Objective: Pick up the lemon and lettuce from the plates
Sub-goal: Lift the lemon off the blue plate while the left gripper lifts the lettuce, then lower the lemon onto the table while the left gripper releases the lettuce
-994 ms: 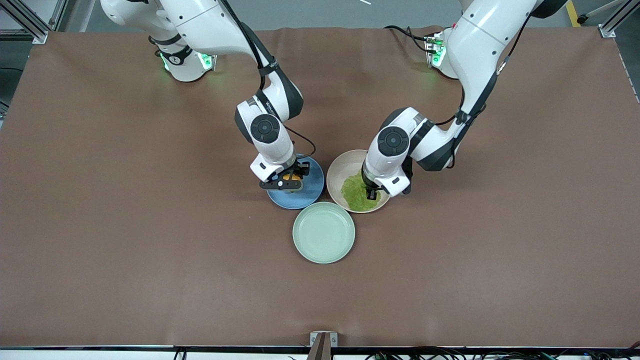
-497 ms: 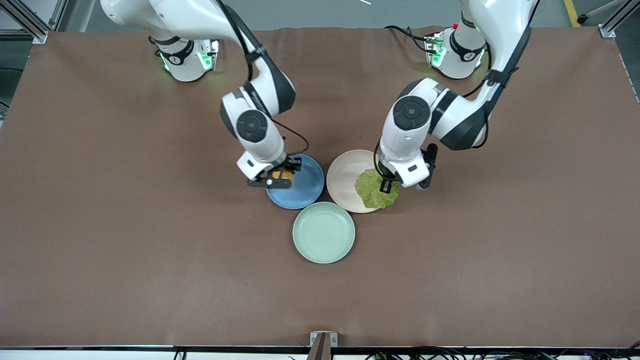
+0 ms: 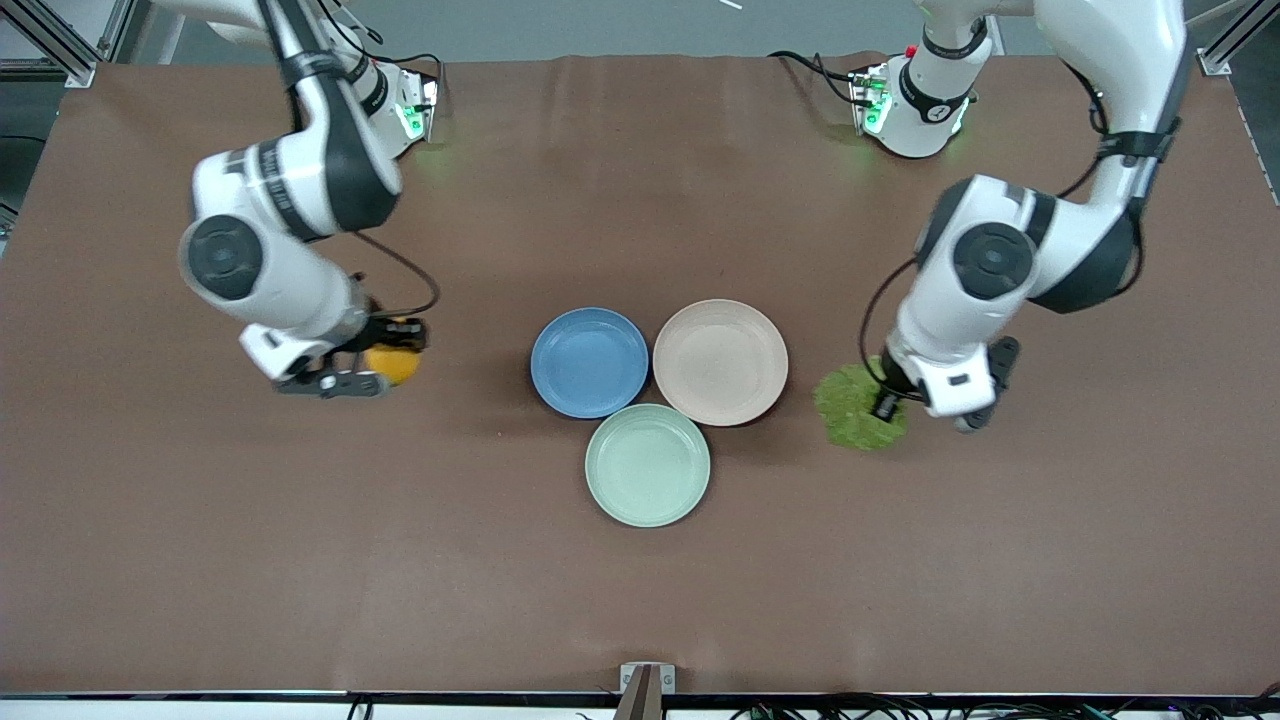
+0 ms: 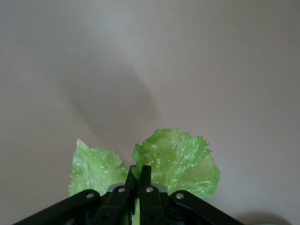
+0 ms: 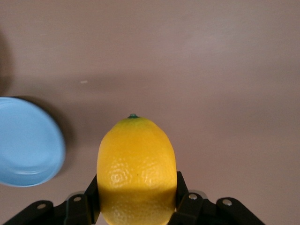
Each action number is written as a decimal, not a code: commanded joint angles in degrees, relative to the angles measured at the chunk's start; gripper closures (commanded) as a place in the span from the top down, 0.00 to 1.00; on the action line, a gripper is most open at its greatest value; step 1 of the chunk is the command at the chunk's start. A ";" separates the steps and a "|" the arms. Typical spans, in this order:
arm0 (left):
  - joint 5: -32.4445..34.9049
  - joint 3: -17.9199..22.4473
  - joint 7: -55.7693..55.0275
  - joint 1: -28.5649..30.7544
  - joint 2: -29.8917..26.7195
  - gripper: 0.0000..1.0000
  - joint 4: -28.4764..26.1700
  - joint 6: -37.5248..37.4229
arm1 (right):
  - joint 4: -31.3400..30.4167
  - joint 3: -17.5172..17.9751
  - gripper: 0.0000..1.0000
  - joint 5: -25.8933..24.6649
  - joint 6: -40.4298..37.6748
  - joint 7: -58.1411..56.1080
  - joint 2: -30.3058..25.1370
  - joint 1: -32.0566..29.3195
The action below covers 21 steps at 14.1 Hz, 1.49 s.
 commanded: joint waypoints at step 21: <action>1.36 -0.71 34.70 14.79 0.37 1.00 12.74 -15.09 | -14.64 0.91 0.36 -1.99 28.97 -22.70 11.75 -23.06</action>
